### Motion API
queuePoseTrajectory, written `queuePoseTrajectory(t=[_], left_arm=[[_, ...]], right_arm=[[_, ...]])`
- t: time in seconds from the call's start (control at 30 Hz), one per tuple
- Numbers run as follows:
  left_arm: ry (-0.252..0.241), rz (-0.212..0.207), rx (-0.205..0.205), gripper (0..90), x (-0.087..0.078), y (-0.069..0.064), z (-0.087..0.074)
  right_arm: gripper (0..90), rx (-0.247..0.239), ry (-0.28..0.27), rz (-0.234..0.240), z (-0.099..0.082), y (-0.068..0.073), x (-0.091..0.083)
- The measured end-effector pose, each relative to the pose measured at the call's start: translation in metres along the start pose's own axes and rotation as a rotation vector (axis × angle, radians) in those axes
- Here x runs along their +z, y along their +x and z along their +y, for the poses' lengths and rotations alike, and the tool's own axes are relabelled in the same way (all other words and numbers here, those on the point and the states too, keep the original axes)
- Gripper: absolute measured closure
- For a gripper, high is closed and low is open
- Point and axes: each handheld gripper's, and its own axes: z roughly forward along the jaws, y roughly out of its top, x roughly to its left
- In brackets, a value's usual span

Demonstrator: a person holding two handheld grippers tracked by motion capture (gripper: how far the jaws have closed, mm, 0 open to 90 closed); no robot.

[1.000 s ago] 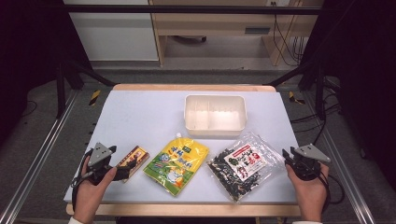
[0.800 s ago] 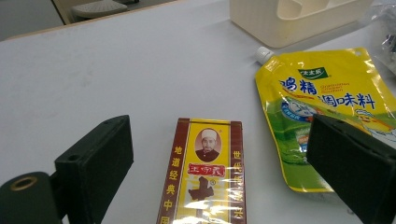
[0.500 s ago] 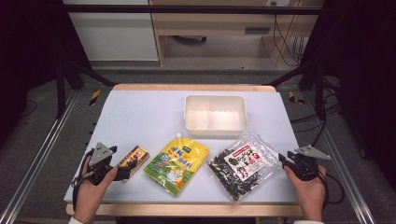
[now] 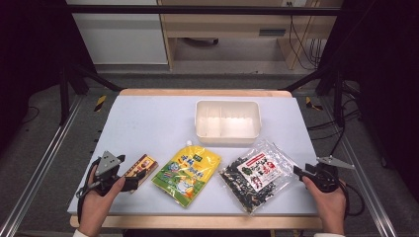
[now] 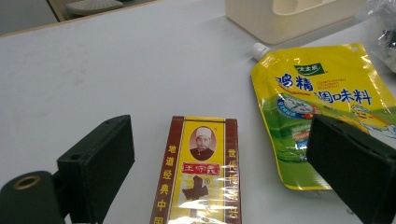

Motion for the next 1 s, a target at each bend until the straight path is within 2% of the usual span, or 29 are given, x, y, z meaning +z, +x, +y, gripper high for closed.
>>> queuePoseTrajectory(t=[0.03,0.07,0.2,0.27,0.43,0.67,0.7,0.77,0.8,0.87,0.97,1.0], left_arm=[[0.000,0.001,0.000,7.6,0.000,0.000,0.000],[0.000,0.001,0.000,7.6,0.000,0.000,0.000],[0.000,0.000,0.001,7.7,0.000,0.000,0.000],[0.001,0.000,0.003,7.7,0.000,0.000,0.000],[0.006,-0.001,0.008,7.8,0.001,-0.001,0.000],[0.010,-0.002,0.021,8.2,0.001,-0.002,0.001],[0.010,-0.002,0.018,8.2,0.001,-0.001,0.000],[0.010,0.000,0.009,8.2,0.002,-0.001,0.000],[0.015,-0.001,0.011,8.2,0.002,-0.001,0.000],[0.010,0.002,0.016,8.2,0.000,-0.001,0.000],[0.008,0.006,0.011,8.2,-0.001,0.000,-0.001],[0.008,0.006,0.010,8.2,-0.001,0.000,-0.002]], right_arm=[[41.8,0.010,0.003,0.033,-0.001,0.000,0.001],[40.9,0.006,0.011,0.047,-0.001,0.000,0.002],[41.3,0.002,0.047,0.064,-0.003,0.003,0.006],[44.8,-0.015,0.052,0.059,-0.002,0.005,0.006],[62.4,-0.083,0.054,0.031,0.000,0.012,0.001],[73.1,-0.099,0.086,0.025,0.002,0.018,0.000],[76.0,-0.104,0.088,0.024,0.003,0.019,0.000],[88.3,-0.138,0.102,-0.001,0.003,0.019,-0.002],[88.6,-0.135,0.118,0.005,0.002,0.019,-0.001],[89.0,-0.148,0.113,0.001,0.001,0.020,-0.001],[89.3,-0.134,0.088,0.009,0.005,0.022,-0.009],[89.4,-0.145,0.077,0.009,0.007,0.022,-0.014]])
